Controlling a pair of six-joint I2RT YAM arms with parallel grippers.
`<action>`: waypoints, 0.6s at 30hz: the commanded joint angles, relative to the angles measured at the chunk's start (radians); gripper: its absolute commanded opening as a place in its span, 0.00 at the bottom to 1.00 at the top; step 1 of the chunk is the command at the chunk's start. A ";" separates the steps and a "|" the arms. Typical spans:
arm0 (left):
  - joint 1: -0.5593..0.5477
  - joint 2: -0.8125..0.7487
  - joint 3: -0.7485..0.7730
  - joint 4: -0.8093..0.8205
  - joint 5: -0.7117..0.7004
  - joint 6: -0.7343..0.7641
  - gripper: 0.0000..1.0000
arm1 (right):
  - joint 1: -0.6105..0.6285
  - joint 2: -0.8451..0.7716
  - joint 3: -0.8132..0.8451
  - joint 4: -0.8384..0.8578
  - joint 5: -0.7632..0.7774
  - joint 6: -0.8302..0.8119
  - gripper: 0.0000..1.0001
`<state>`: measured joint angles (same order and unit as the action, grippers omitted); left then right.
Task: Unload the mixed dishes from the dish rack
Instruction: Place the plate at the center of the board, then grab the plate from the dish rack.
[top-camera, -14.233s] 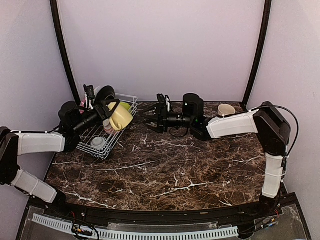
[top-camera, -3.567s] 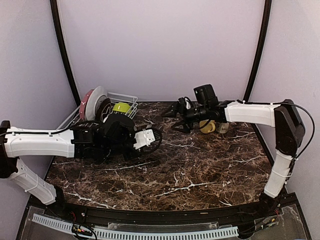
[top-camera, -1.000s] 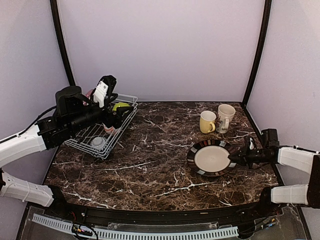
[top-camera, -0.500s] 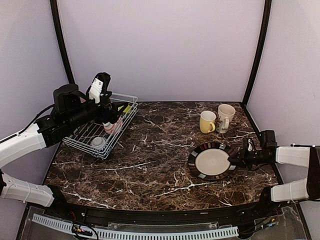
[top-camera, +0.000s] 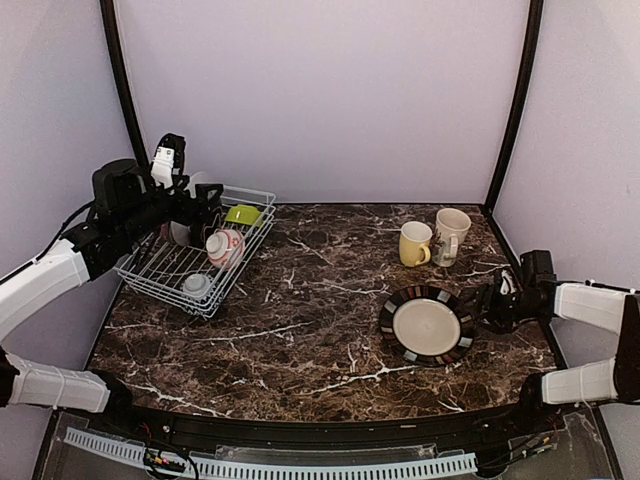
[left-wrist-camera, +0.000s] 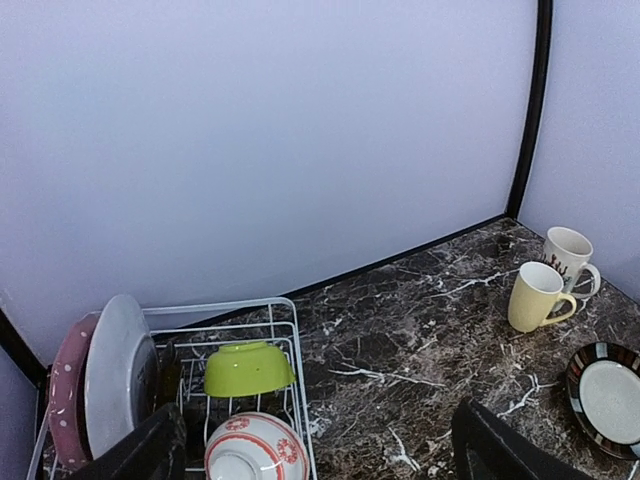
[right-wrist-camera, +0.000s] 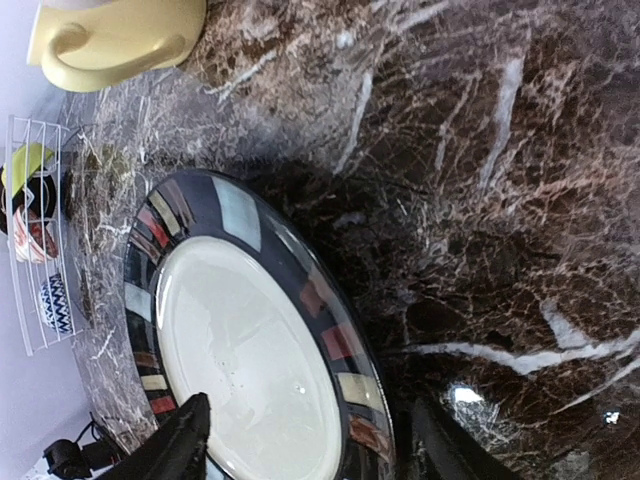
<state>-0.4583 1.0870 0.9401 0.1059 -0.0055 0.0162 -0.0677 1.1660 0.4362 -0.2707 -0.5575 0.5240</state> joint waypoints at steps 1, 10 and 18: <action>0.144 0.044 0.047 -0.035 0.080 -0.107 0.91 | -0.004 -0.064 0.077 -0.084 0.077 -0.020 0.71; 0.457 0.295 0.199 -0.117 0.416 -0.274 0.77 | -0.004 -0.160 0.188 -0.183 0.069 -0.056 0.79; 0.504 0.577 0.520 -0.396 0.397 -0.264 0.72 | 0.009 -0.236 0.218 -0.210 0.005 -0.126 0.89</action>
<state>0.0441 1.5867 1.3457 -0.1322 0.3534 -0.2287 -0.0654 0.9836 0.6270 -0.4446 -0.5304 0.4503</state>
